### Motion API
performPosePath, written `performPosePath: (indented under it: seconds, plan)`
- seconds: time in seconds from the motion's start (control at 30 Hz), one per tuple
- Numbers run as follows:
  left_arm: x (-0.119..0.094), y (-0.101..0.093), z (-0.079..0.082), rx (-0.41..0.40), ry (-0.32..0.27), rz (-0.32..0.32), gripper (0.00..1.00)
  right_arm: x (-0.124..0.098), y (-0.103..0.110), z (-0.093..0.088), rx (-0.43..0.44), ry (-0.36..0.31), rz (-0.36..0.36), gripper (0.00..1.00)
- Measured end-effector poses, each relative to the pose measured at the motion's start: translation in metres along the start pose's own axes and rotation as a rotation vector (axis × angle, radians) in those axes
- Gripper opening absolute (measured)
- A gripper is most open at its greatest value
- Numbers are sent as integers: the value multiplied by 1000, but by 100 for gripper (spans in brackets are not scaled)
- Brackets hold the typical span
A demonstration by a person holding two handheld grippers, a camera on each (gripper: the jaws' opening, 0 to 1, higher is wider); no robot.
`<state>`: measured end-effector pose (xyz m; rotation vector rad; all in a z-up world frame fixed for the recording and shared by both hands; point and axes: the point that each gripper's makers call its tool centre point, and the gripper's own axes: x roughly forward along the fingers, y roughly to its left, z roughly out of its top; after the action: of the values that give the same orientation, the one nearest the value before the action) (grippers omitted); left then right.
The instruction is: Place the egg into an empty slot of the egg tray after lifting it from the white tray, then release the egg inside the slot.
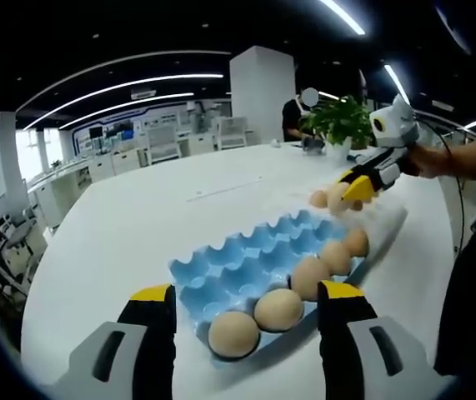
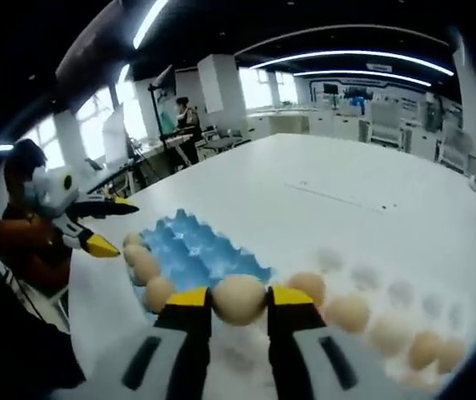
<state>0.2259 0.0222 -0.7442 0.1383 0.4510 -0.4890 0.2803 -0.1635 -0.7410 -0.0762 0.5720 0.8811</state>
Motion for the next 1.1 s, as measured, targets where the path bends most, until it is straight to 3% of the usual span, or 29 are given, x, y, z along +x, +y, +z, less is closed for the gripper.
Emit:
performPosePath:
  seconds: [0.27,0.63,0.93,1.1]
  plan:
    - [-3,0,0,-18,8,-27,71,33,47,22,-22,-25,87,25]
    - [-3,12,4,-26,4,-43,70,102,102,51,-80,-35,201,25]
    - [-3,19,0,-28,16,-44,69,147,140,50,-149,-10,291,25]
    - [-3,22,-2,4,20,-30,68,160,144,41,-165,18,300,25]
